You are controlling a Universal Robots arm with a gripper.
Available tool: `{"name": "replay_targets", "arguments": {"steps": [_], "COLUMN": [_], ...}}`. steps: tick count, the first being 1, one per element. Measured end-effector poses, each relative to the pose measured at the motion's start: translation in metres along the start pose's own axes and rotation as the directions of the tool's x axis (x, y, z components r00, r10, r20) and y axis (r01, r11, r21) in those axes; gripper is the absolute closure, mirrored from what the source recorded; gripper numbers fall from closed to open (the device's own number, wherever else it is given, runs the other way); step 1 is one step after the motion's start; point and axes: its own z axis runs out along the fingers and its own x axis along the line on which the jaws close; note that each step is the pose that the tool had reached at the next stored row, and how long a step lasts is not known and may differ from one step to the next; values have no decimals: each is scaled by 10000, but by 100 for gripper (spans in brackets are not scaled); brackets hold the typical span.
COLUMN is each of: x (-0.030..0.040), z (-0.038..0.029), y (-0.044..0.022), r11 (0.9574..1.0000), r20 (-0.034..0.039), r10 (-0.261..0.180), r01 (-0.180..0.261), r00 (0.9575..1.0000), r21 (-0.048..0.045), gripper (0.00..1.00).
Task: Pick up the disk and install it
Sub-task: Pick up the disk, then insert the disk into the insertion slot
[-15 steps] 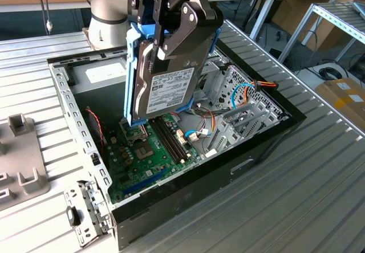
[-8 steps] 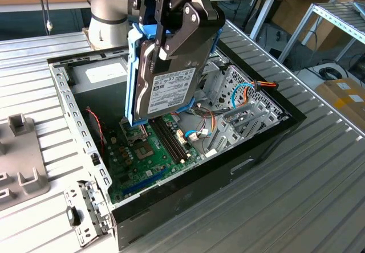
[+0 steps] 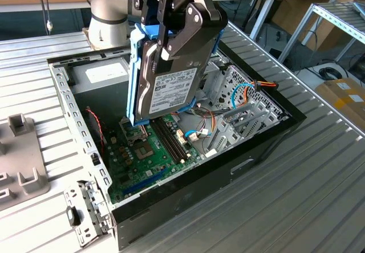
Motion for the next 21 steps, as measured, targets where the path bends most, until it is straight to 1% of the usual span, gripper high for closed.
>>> {"name": "replay_targets", "arguments": {"steps": [21], "x": [28], "z": [-1], "y": [-50], "r11": [10000], "r20": [-3], "r10": [0], "r01": [0], "r00": [10000], "r21": [0], "gripper": [63]}}
